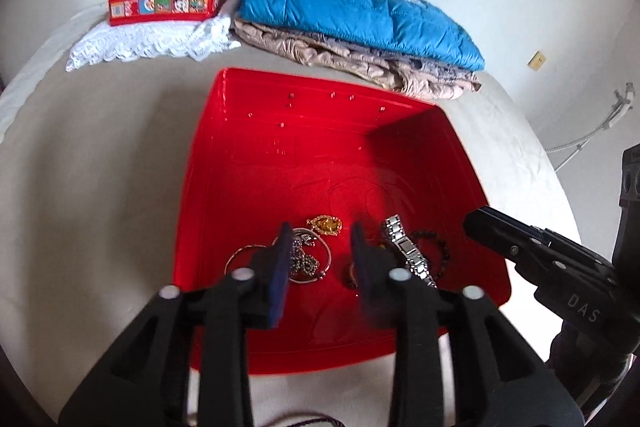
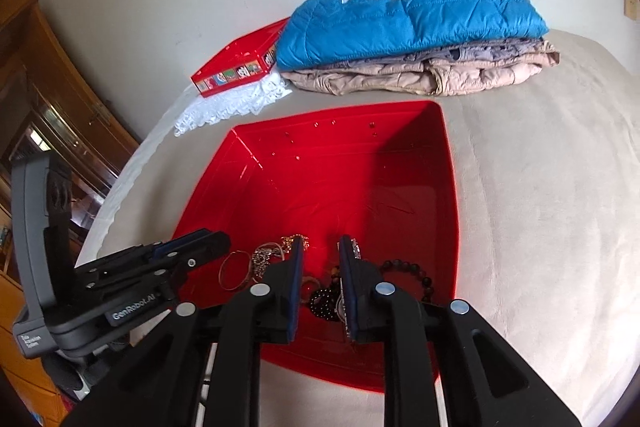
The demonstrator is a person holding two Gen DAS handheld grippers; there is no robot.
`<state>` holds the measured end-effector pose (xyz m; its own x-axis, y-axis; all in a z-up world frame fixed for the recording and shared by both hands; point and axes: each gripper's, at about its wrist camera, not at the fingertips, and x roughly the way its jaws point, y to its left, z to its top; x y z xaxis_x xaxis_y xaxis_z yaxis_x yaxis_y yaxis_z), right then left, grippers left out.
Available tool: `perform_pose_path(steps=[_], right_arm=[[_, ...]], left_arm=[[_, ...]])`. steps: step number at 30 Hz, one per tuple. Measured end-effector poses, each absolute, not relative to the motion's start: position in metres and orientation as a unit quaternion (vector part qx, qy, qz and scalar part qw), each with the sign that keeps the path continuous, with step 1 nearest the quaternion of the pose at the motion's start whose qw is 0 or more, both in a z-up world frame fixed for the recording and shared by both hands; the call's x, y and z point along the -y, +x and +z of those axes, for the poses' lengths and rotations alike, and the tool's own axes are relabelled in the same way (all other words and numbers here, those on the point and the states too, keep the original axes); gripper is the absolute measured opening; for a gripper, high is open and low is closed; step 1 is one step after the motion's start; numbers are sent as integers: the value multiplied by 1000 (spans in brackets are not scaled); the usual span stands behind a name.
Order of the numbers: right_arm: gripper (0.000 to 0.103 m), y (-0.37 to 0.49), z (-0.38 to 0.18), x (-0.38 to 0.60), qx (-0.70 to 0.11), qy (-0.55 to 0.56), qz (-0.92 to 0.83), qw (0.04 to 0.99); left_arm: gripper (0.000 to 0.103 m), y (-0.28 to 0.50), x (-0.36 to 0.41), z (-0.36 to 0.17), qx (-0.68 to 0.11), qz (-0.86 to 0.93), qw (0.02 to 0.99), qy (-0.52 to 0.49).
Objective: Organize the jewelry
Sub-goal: 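Carry chain and watch over the red tin and open both tools, then withdraw both tools toward the wooden bead bracelet beside the tin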
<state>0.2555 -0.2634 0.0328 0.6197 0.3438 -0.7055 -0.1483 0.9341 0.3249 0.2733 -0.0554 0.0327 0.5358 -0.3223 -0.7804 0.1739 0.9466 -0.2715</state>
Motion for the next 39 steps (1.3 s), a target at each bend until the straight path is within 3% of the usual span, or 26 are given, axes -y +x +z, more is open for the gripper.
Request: perform_pose_path(steps=[6, 15, 18, 25, 30, 34, 36, 39], right_arm=[[36, 230, 46, 258, -391, 102, 129, 905], [54, 178, 53, 255, -359, 87, 124, 921], [55, 167, 49, 246, -362, 77, 134, 919], [55, 151, 26, 207, -391, 49, 172, 903], [56, 147, 5, 175, -423, 40, 204, 882], [69, 145, -7, 154, -440, 30, 216, 871], [82, 145, -14, 142, -453, 28, 225, 862], [86, 147, -22, 129, -470, 34, 238, 849]], left_arm=[[57, 245, 50, 60, -428, -145, 888, -85], [73, 191, 8, 78, -381, -100, 916, -74], [78, 173, -17, 73, -378, -72, 920, -73], [81, 142, -71, 49, -410, -12, 908, -81], [89, 123, -96, 31, -426, 2, 900, -90], [91, 114, -112, 19, -430, 16, 898, -96], [92, 110, -118, 14, -431, 19, 897, -98], [93, 108, -121, 7, -432, 31, 897, -85]])
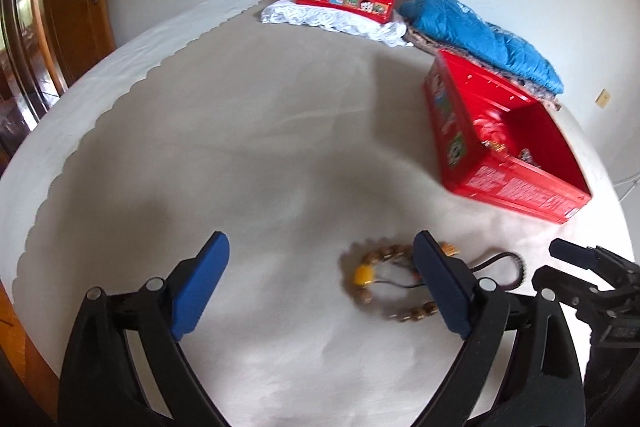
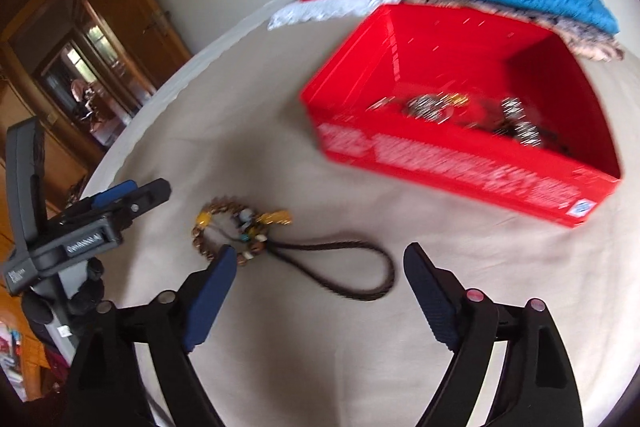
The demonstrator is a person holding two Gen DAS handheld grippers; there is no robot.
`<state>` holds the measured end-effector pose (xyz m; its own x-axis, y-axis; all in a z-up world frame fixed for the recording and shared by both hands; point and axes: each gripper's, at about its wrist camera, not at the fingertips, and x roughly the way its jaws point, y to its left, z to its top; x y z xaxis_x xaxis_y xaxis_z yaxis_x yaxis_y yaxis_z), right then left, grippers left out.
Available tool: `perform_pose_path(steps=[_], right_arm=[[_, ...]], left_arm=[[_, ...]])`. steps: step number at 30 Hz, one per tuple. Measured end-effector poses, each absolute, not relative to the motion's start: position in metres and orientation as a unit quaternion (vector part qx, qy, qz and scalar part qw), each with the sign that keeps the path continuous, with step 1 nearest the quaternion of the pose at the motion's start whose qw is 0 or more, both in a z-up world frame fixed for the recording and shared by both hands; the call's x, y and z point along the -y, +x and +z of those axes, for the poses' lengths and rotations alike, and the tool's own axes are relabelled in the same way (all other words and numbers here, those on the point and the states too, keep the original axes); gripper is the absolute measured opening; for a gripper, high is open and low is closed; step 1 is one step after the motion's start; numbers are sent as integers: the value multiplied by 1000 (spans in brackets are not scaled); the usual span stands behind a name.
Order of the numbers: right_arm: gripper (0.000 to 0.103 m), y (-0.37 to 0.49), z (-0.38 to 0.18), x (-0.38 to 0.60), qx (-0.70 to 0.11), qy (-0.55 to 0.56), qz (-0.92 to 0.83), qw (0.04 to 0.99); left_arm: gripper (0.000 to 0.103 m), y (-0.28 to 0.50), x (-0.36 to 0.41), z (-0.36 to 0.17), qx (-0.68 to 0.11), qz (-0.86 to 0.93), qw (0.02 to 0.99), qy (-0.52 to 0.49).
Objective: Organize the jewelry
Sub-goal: 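Withdraw both tools toward the wooden bead bracelet beside the tin, then grasp the wooden bead bracelet with gold charm using the right tool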
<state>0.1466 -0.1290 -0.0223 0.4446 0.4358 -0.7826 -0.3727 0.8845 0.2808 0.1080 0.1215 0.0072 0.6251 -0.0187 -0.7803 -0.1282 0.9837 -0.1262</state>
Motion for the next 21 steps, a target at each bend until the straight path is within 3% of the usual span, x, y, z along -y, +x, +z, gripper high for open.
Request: perform_pose_path(steps=[4, 9, 14, 21], right_arm=[[84, 147, -29, 109, -486, 43, 267, 831], [50, 150, -38, 88, -507, 48, 282, 813], [26, 157, -46, 74, -523, 45, 279, 804], [20, 173, -53, 69, -530, 41, 262, 805]], left_arm=[[94, 105, -129, -2, -433, 41, 897, -82], [94, 105, -136, -14, -449, 28, 890, -81], [94, 102, -151, -18, -443, 39, 892, -84], [94, 103, -163, -24, -446, 34, 888, -105]])
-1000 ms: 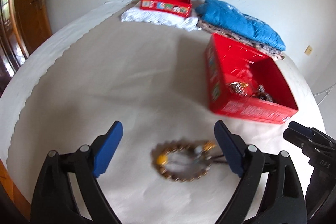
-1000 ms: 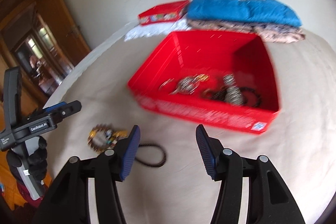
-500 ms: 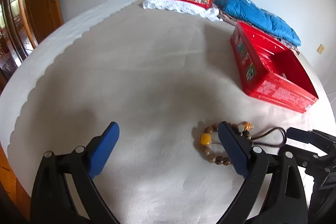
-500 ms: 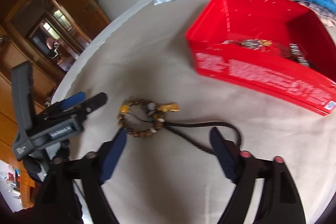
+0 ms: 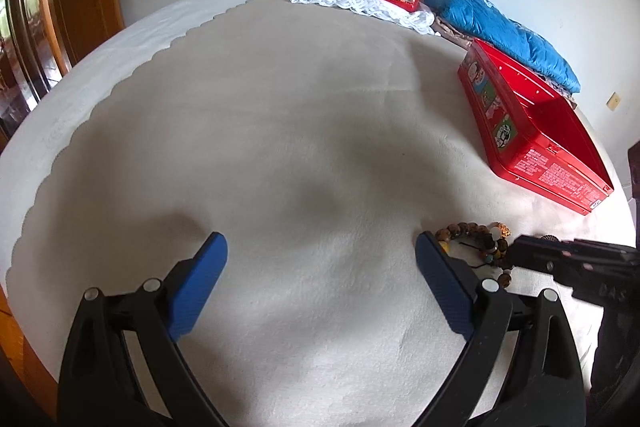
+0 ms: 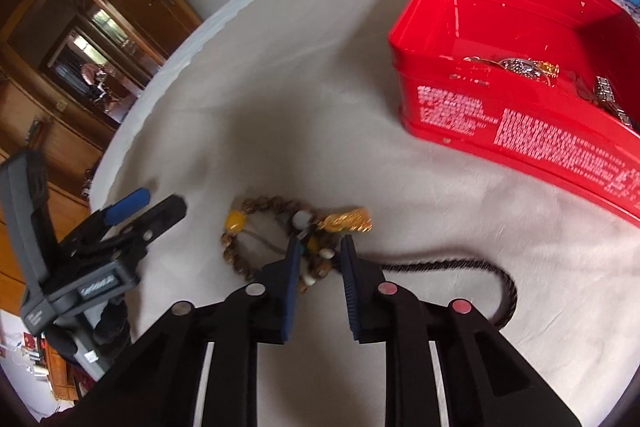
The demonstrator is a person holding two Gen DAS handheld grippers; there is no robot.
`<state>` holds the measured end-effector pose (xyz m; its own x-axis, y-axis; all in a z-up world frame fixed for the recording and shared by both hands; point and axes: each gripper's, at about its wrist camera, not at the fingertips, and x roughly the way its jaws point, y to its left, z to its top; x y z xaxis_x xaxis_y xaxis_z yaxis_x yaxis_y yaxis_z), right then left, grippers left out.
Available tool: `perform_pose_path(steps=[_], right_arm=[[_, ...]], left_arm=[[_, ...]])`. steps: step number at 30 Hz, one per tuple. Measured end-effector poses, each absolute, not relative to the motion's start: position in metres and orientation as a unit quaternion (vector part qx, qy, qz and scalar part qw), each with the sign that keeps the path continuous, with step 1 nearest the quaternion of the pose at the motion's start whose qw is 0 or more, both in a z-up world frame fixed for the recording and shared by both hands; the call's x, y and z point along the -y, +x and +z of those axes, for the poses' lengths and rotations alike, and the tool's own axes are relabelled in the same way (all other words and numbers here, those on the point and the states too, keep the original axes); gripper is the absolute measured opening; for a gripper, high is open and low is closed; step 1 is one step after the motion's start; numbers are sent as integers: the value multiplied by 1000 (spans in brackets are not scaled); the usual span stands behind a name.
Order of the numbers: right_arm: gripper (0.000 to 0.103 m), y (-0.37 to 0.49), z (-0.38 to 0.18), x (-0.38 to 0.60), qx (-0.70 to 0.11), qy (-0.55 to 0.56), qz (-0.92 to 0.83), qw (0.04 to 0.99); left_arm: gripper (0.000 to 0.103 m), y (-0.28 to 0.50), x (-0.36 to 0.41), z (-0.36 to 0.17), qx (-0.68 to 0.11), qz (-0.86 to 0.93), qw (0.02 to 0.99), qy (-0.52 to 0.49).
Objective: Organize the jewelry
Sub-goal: 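Grasp the wooden bead bracelet with gold charm using the right tool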
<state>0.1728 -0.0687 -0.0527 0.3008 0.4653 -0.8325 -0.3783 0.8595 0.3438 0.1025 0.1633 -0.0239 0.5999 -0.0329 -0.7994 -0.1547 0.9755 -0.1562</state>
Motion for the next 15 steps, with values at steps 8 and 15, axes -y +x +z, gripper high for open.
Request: perform_pose_path(steps=[8, 15], right_arm=[[20, 186, -62, 67, -546, 48, 265, 793], [11, 189, -67, 67, -551, 76, 288, 780]], left_arm=[[94, 109, -155, -29, -453, 20, 887, -89], [94, 115, -159, -36, -462, 23, 881, -101]])
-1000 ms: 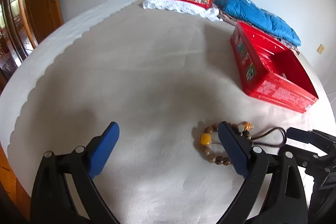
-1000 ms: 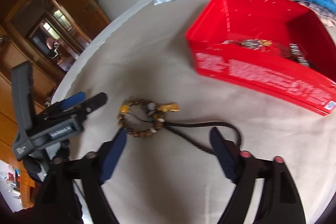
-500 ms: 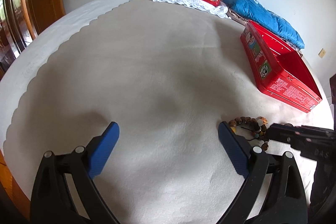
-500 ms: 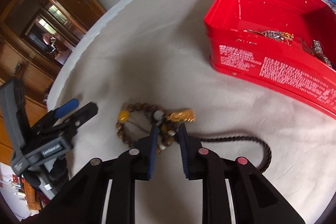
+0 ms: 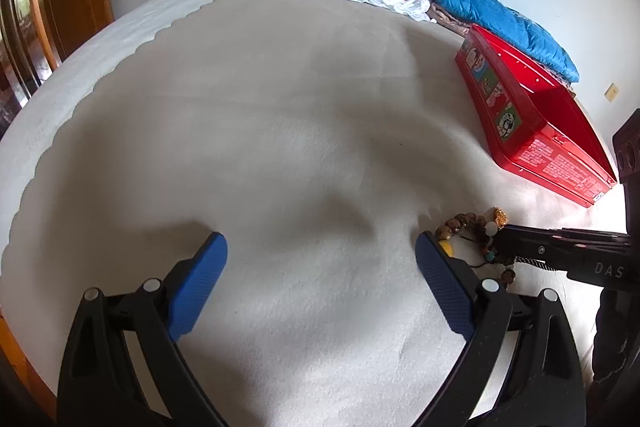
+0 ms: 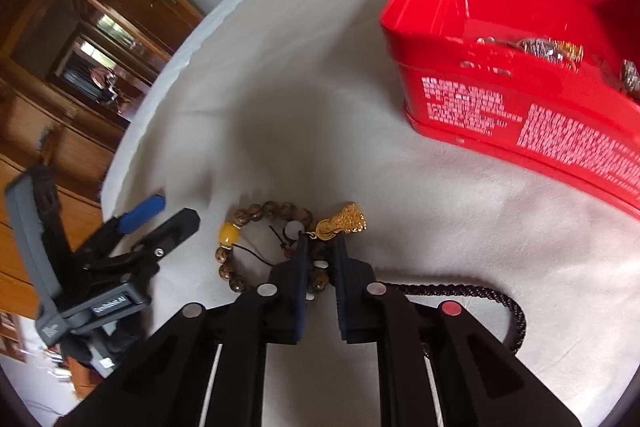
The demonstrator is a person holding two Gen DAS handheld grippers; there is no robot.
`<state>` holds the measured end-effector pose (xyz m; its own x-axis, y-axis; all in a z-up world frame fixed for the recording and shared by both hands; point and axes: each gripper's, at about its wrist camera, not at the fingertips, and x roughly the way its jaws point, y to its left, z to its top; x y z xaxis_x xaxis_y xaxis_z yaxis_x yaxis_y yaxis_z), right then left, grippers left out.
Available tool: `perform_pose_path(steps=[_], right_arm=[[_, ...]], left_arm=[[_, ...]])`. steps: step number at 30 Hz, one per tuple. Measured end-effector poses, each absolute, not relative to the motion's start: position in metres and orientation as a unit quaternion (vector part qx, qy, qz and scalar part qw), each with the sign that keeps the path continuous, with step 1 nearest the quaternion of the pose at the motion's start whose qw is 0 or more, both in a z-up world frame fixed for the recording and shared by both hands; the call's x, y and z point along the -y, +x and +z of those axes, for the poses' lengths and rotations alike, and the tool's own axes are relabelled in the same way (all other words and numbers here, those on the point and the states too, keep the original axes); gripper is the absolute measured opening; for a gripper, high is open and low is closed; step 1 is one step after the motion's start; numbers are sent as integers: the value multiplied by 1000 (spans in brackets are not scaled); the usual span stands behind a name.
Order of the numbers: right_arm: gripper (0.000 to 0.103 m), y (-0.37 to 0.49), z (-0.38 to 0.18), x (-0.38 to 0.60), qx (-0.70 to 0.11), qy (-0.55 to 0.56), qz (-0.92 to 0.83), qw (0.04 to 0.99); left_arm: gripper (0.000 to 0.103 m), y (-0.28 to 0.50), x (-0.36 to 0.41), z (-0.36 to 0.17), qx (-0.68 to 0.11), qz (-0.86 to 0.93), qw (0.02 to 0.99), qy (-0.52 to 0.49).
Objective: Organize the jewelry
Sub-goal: 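Grasp the wooden bead bracelet with gold charm using the right tool, then grasp the black braided cord's gold end with the left tool while the right tool holds the bracelet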
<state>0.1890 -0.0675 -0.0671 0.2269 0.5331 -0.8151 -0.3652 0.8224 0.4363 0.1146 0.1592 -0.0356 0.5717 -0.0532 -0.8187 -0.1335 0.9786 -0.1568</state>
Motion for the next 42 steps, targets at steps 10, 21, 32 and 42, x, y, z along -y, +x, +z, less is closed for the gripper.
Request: perform_pose_path(steps=[10, 21, 32, 42], right_arm=[[11, 184, -45, 78, -519, 103, 310, 790], [11, 154, -9, 118, -475, 123, 315, 812], [11, 125, 22, 177, -432, 124, 273, 851], [11, 120, 5, 223, -432, 178, 279, 839]], left_arm=[[94, 114, -160, -35, -462, 24, 880, -107], [94, 109, -147, -24, -454, 0, 884, -112], [94, 105, -84, -10, -451, -79, 886, -81], [94, 110, -46, -16, -464, -99, 879, -58]])
